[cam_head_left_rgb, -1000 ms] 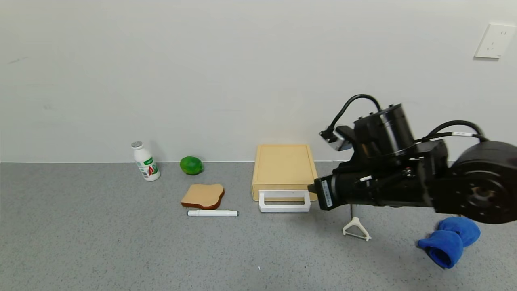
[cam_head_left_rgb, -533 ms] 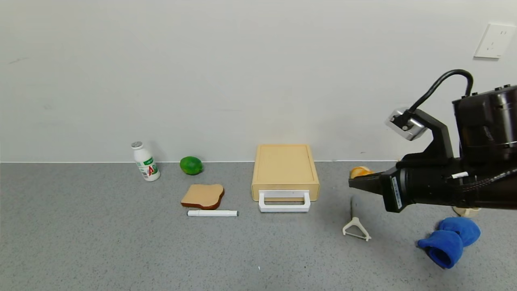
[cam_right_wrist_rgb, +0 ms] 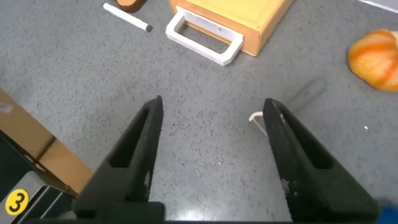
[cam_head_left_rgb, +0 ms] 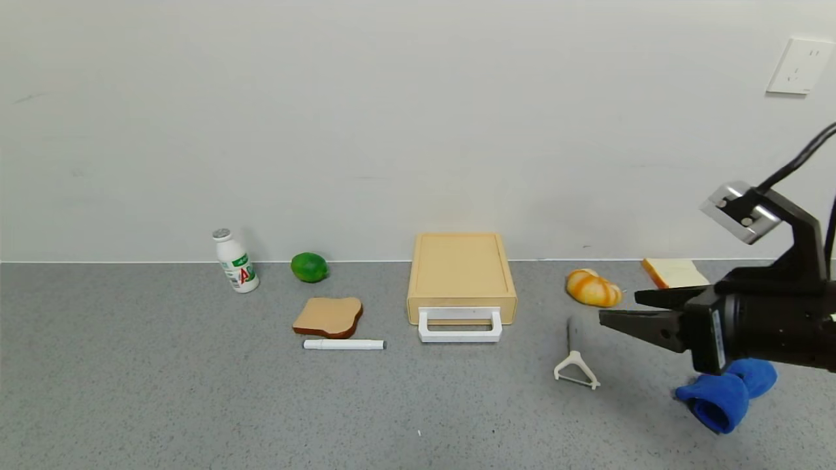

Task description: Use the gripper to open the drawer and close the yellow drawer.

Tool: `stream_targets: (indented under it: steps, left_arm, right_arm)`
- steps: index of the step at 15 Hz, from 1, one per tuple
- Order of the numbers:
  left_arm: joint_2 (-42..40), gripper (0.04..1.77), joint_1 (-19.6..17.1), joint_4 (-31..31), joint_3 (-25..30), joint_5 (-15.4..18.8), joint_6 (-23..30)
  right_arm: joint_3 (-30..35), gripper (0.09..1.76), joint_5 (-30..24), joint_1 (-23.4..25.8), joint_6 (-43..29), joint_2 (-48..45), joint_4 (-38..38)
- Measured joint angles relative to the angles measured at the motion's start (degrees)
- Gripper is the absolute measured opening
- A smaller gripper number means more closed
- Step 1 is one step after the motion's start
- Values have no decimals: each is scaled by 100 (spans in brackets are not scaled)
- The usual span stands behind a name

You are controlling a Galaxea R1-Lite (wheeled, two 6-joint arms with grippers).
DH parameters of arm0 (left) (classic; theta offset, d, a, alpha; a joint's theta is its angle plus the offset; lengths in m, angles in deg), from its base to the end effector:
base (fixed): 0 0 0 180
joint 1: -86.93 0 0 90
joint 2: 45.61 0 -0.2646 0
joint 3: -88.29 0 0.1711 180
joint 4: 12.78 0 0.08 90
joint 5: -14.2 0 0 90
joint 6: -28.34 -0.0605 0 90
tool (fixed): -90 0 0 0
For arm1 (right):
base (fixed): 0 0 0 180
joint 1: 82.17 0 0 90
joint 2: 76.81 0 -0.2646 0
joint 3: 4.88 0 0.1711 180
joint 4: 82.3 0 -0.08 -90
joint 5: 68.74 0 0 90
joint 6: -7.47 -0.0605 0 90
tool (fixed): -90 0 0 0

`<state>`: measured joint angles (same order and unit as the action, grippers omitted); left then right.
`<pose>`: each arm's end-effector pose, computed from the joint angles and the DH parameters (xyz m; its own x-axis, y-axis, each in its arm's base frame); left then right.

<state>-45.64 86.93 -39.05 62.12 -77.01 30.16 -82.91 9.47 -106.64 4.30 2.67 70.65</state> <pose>0.0294 0.0013 0.0752 0.9998 0.0211 -0.0012 -0.0211 0.9993 -0.0317 0.2180 0.1128 0.1894 0.6984 0.5423 -0.4671 -0.5440 0.8263 0.1459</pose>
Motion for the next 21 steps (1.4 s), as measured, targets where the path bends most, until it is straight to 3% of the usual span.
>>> stream_targets:
  steps: [7,12,17,21]
  left_arm:
    - [0,172,0,0,0,0,0]
    - [0,172,0,2,0,2,2]
    - [0,172,0,0,0,2,0]
    - [0,172,0,0,0,2,-2]
  right_arm:
    - [883,151,121,644,0,-1804,-91]
    - [1376,160,1008,905,-10,-3152,-146]
    - [1514,165,1862,1020,-46,-4446,-1069]
    - [1428,167,2297,1680,-40,-5209,-1537]
